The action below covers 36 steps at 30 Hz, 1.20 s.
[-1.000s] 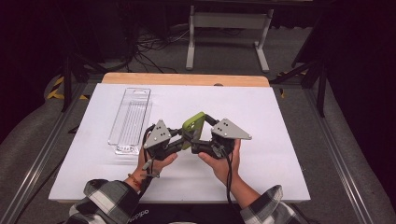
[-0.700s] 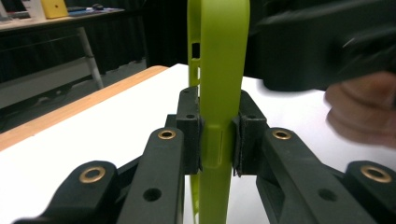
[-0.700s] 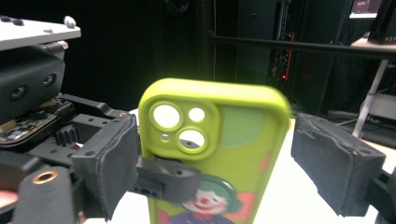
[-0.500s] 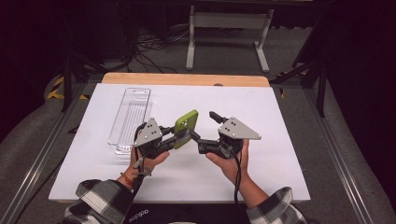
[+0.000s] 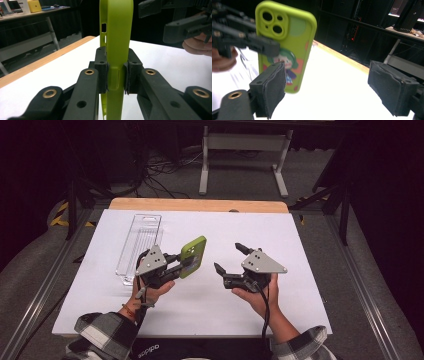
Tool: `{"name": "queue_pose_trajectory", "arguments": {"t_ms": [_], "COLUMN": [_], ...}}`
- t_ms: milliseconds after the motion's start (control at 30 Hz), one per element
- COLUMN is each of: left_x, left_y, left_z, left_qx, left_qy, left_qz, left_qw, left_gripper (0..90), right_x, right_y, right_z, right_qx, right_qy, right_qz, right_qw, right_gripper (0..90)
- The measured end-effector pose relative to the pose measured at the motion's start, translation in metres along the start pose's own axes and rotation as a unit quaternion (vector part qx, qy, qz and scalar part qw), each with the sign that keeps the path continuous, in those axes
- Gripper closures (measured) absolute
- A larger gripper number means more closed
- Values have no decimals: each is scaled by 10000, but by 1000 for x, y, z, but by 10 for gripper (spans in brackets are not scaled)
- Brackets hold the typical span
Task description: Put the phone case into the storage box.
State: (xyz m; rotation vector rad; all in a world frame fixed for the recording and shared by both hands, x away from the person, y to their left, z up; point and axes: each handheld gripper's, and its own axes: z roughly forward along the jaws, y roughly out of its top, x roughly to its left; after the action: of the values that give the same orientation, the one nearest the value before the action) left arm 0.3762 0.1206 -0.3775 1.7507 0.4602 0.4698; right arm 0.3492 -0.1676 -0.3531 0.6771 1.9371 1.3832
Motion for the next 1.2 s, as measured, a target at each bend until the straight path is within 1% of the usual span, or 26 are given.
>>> {"name": "queue_pose_trajectory", "arguments": {"t_ms": [67,100,167,200,267,433,500,533,600,667,700,733,767,800,833,933,1000,1067,1100,1133,1200], "left_x": [1,2,2,4,3,7,9,10,11,13,15,16,18,18,20,23,26,29,30,31,33], "left_y": [0,0,0,1,1,4,5,5,6,7,7,7,7,7,6,6,4,4,3,3,4], "left_z": [-1,-2,-4,-5,-6,-11,-12,-13,-14,-16,-16,-16,-16,-17,-18,-20,-23,-26,-27,-28,-29], "left_qx": [4,-31,-19,-38,-35,-43,-107,-60,-84,-78,-70,-83,-121,-63,-90,-44,-91,-70,-84,-81,-96], "left_qy": [-13,29,-2,44,19,66,101,74,88,94,118,113,168,136,159,206,254,280,300,327,357], "left_qz": [-20,37,-8,62,28,52,68,67,51,47,77,42,60,35,24,29,-47,-56,-98,-105,-86], "left_qw": [10000,10000,10000,10000,10000,10000,9999,9999,9999,9999,9999,9999,9998,9999,9998,9998,9996,9996,9995,9994,9993], "left_gripper": [772,772,772,772,772,772,773,773,773,773,773,773,773,773,773,773,773,773,773,773,773], "right_x": [0,0,0,1,1,0,-1,-1,-3,-4,-4,-5,-6,-7,-7,-9,-11,-13,-13,-14,-14], "right_y": [-4,-6,-9,-10,-11,-21,-25,-27,-31,-35,-37,-39,-41,-43,-44,-47,-50,-52,-53,-54,-57], "right_z": [-3,-3,-5,-6,-6,-11,-13,-14,-16,-18,-19,-19,-19,-19,-19,-19,-18,-17,-17,-16,-15], "right_qx": [14,31,11,25,23,93,128,138,209,203,217,248,252,291,297,356,371,410,419,422,444], "right_qy": [9,-13,1,5,3,-74,-127,-120,-121,-112,-106,-110,-117,-115,-123,-109,-119,-128,-134,-117,-148], "right_qz": [-124,-169,-219,-240,-276,-441,-478,-461,-479,-502,-519,-528,-529,-494,-499,-481,-424,-402,-409,-394,-444], "right_qw": [9999,9999,9998,9997,9996,9990,9987,9988,9986,9985,9984,9982,9982,9983,9982,9981,9983,9983,9982,9983,9979], "right_gripper": [153,147,140,134,132,130,129,130,128,128,128,128,128,128,128,128,126,126,126,127,127]}}
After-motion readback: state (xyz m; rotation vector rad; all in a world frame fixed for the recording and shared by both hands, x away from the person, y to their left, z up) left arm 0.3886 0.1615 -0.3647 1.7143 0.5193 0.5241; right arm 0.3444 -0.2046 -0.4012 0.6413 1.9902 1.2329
